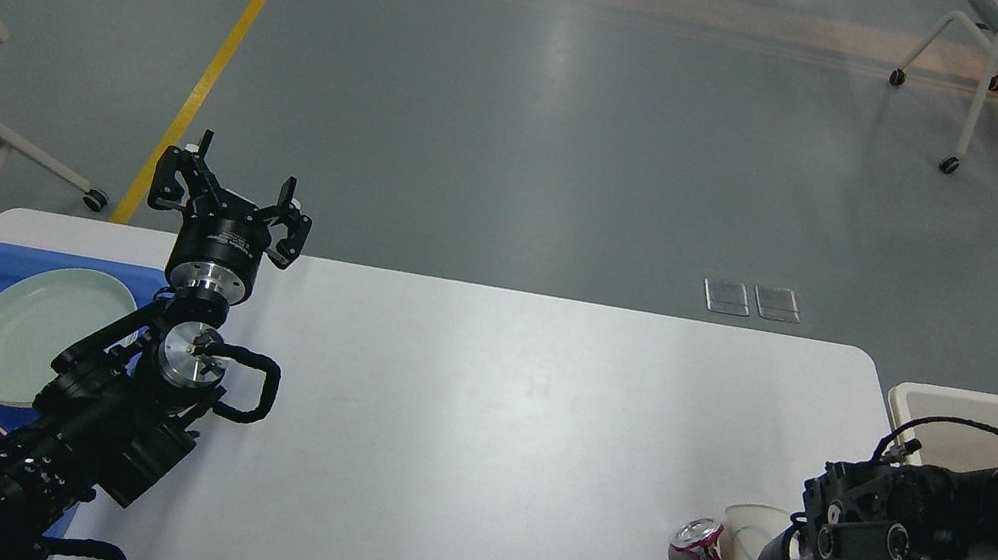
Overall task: Tidy desktop
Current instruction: 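Close the right gripper around the red-and-white can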
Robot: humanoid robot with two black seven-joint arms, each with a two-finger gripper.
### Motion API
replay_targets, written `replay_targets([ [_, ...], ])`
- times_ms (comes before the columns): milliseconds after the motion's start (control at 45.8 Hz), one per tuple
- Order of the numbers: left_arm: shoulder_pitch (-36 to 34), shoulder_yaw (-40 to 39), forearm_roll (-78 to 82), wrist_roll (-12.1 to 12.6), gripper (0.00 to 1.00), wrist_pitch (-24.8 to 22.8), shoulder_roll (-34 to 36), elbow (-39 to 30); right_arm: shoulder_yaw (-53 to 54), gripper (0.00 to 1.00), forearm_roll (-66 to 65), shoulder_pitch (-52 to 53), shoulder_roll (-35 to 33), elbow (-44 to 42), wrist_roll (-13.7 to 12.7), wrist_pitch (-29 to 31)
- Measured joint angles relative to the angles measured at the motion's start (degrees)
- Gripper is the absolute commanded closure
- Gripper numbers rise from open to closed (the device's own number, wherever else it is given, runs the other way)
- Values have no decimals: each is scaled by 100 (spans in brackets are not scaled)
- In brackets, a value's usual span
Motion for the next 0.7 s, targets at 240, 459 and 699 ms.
replay_targets([
  [240,1,0,0,0,0,0,0,0,-4,45,8,0,-4,21,0,24],
  [459,4,0,0,0,0,0,0,0,-12,66,10,50,-15,49,27,69],
  [699,4,0,0,0,0,0,0,0,-35,80,10,111,-29,125,60,96],
])
